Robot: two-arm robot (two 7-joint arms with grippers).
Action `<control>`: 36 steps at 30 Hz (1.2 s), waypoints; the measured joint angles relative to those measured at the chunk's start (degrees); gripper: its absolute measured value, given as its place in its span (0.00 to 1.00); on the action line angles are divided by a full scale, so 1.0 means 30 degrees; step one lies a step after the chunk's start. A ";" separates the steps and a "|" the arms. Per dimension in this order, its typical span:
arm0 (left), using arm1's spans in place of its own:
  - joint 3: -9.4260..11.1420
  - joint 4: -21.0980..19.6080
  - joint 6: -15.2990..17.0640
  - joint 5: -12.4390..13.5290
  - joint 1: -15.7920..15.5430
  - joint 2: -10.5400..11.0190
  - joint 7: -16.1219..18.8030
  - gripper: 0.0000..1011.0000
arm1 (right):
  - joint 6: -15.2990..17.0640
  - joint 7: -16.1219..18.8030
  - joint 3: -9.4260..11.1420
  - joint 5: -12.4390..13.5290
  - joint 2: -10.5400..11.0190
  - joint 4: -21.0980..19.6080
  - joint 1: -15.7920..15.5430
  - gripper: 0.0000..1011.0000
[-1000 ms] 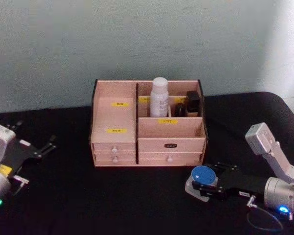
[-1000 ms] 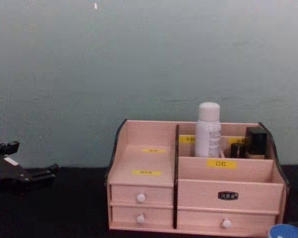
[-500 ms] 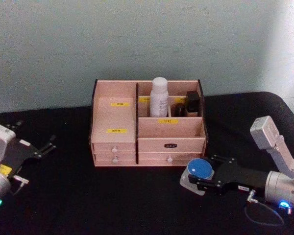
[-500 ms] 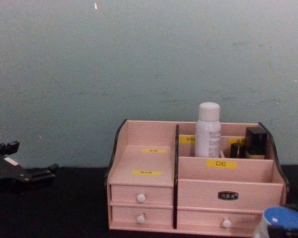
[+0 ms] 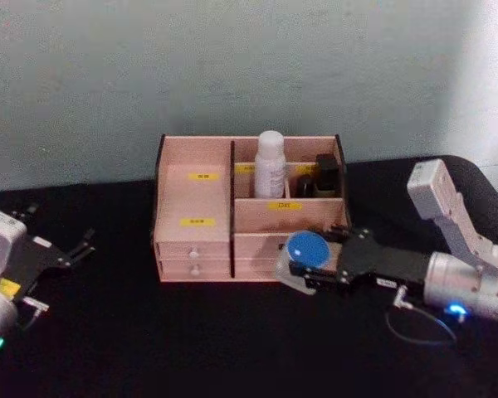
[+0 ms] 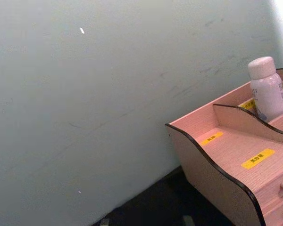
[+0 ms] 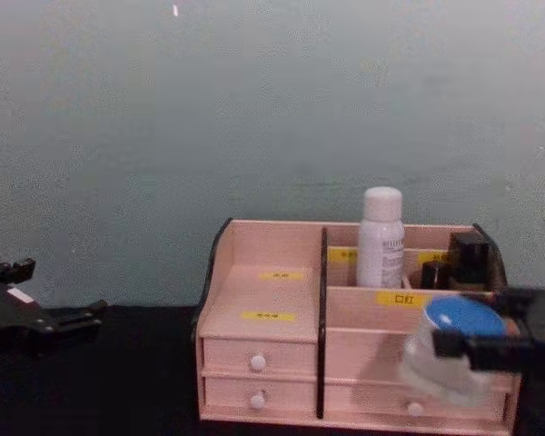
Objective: Pick up the facial cleanser and watermelon frost from the table and place them into the tiered storage box.
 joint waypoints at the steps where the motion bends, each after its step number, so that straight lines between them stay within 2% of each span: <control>1: 0.0000 -0.0001 -0.0001 0.0000 0.0000 0.0000 0.0000 0.99 | -0.0077 0.0092 -0.0113 -0.0020 -0.0144 0.0052 0.0283 0.70; 17: -0.0001 -0.0001 -0.0001 0.0000 0.0000 0.0000 0.0000 0.99 | -0.0270 0.0386 -0.1665 -0.0758 -0.2002 0.1396 0.3338 0.70; 28: 0.0000 -0.0001 -0.0001 0.0000 0.0001 0.0000 -0.0001 0.99 | -0.0553 0.0495 -0.2631 -0.1428 -0.3606 0.3596 0.5411 0.70; 36: 0.0000 -0.0001 -0.0001 -0.0001 0.0000 0.0000 -0.0001 0.99 | -0.0672 0.0594 -0.3144 -0.1829 -0.4653 0.5245 0.6509 0.70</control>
